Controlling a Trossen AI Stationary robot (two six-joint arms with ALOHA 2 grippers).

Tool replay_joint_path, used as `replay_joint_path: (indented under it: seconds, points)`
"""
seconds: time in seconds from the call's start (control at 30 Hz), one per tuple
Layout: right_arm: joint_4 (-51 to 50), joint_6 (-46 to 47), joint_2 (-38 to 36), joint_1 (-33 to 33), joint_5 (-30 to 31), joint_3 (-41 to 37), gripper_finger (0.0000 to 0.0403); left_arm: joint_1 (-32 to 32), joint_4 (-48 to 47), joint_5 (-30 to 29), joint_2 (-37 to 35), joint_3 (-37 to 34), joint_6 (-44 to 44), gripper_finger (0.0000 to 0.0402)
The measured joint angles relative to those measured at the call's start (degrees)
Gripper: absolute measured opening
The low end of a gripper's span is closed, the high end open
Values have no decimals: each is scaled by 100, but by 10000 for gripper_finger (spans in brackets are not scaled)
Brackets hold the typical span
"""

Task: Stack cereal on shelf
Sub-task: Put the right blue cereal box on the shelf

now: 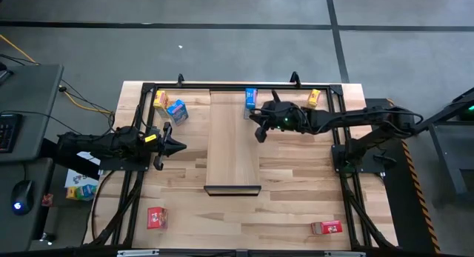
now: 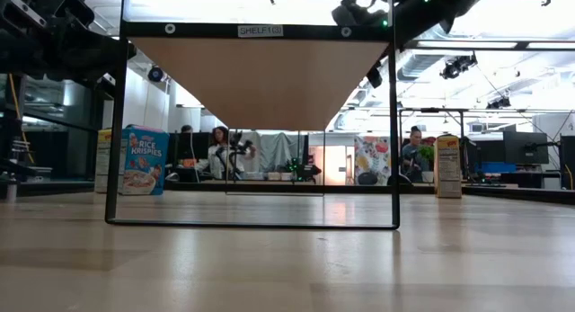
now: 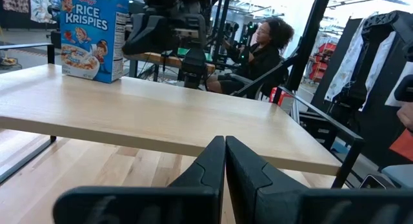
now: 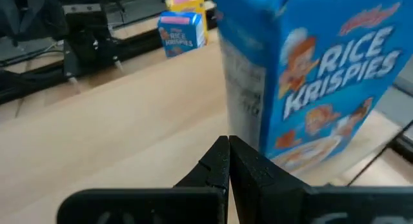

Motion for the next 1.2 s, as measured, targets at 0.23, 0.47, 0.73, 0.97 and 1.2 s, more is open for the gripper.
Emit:
replay_joint_path:
  seconds: [0.23, 0.47, 0.73, 0.97, 1.2]
  points:
    - [183, -43, 1, -89, -12, 0, 0, 2, 0, 0, 0, 0, 0, 5]
    - [310, -128, 1, -249, -11, 0, 0, 2, -2, 0, 1, 0, 0, 5]
    - [315, -147, 1, -420, -41, 0, 0, 0, 0, 0, 1, 0, 0, 5]
    - [347, -149, -1, -500, -109, 0, 0, 0, 0, 0, -1, 0, 0, 5]
    - [360, -149, -3, -529, -157, 0, 0, 0, 0, 0, 0, 0, 0, 5]
